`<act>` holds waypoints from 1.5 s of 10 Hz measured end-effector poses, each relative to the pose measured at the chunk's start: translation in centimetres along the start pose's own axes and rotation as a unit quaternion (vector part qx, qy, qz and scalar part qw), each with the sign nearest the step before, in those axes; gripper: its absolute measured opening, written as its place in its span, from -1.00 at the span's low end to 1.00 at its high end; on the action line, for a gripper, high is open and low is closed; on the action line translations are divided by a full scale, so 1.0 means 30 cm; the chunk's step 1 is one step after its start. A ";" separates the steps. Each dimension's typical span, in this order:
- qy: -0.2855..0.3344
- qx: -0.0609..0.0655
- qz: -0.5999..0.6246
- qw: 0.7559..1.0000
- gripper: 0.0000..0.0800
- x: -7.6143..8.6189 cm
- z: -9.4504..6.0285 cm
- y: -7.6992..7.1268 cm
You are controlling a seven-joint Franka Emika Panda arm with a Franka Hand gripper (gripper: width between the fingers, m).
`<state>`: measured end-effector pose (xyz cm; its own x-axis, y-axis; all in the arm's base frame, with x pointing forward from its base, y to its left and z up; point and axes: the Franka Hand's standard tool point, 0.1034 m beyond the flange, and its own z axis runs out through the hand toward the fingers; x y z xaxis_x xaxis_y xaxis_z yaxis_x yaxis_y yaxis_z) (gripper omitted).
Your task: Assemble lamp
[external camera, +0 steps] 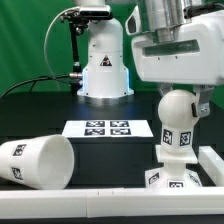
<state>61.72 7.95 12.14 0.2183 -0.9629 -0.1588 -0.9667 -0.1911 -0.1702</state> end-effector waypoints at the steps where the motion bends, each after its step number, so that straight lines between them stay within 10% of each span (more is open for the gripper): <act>1: -0.004 0.007 0.036 0.999 0.43 0.001 0.000 -0.004; 5: -0.007 0.008 0.074 0.997 0.58 -0.002 0.000 -0.005; 8: 0.011 -0.022 -0.089 0.996 0.74 0.049 -0.002 0.002; 15: 0.034 -0.040 -0.468 0.882 0.75 0.059 -0.002 -0.035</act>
Offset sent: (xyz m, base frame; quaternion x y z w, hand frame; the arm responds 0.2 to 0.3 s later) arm 0.0000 0.0000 0.0000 0.0000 0.0000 0.0650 0.9979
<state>63.10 6.44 12.09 0.9202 -0.3843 0.0746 -0.3736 -0.9191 -0.1254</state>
